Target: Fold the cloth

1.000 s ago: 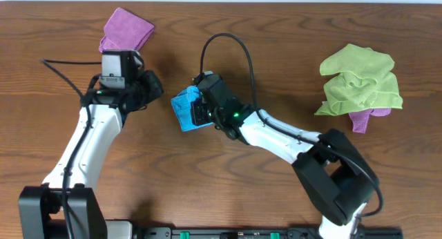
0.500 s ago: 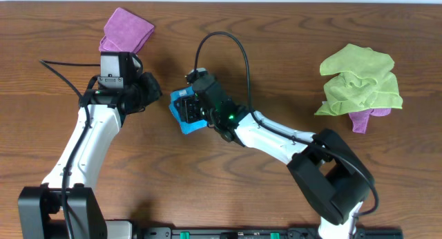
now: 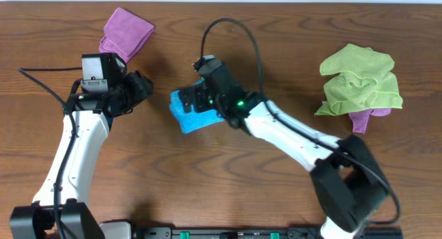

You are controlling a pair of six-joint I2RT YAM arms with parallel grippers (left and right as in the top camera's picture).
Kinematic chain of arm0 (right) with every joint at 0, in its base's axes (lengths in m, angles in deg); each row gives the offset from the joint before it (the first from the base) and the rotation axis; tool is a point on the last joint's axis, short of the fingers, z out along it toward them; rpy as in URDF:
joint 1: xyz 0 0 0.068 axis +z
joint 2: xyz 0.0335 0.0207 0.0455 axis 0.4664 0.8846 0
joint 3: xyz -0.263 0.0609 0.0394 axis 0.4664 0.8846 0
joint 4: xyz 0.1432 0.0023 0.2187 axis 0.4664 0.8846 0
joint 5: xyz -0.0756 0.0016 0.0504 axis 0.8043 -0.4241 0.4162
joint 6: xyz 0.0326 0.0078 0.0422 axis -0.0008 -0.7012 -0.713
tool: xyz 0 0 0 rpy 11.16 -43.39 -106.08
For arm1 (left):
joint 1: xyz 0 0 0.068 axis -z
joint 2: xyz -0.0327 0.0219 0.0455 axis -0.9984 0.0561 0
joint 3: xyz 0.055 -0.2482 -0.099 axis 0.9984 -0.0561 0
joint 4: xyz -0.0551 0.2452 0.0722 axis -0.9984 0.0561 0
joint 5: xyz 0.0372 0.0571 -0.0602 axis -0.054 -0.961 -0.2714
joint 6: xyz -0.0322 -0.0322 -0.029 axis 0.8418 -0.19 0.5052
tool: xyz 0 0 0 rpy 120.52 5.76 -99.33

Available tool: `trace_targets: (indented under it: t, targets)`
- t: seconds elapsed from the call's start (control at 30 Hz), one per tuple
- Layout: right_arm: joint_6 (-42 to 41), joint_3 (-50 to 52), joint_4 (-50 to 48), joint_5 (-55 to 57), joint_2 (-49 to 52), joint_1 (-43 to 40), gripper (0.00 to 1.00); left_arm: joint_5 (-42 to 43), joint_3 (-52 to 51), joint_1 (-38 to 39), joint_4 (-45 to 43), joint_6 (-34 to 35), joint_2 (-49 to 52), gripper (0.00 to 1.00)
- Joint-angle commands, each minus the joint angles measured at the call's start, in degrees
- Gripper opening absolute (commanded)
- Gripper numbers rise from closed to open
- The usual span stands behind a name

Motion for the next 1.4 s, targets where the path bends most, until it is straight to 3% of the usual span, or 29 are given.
trace_targets:
  t: [0.0, 0.03, 0.4, 0.63, 0.97, 1.1, 1.37]
  targets:
    - [3.23, -1.33, 3.48, 3.28, -4.26, -1.90, 0.99, 1.60, 0.76, -0.20, 0.68, -0.92, -0.68, 0.83]
    - [3.23, -1.33, 6.27, 5.33, -5.55, -2.51, 0.99, 2.60, 0.76, -0.20, 0.98, -0.92, -0.68, 0.98]
    - [10.05, 1.03, 33.90, 7.26, -19.15, -11.19, 0.99, 7.63, -1.73, 1.14, 7.41, 2.21, 0.74, 0.95]
    - [7.72, 18.75, 30.53, 6.99, -31.67, -16.63, 0.99, 10.51, -2.84, 3.74, 6.29, 4.35, 5.68, 0.95]
    - [-7.80, 40.94, 27.06, 6.40, -59.76, -17.97, 0.99, 15.02, -2.84, 8.87, 3.78, 8.20, 14.21, 0.95]
    - [-9.07, 44.28, 28.83, 6.40, -68.61, -17.97, 0.99, 15.87, -2.84, 9.29, 2.51, 9.44, 16.31, 0.95]
    - [-9.05, 44.28, 29.22, 6.38, -69.37, -17.97, 0.99, 17.84, -2.84, 10.34, -1.20, 12.02, 20.72, 1.00]
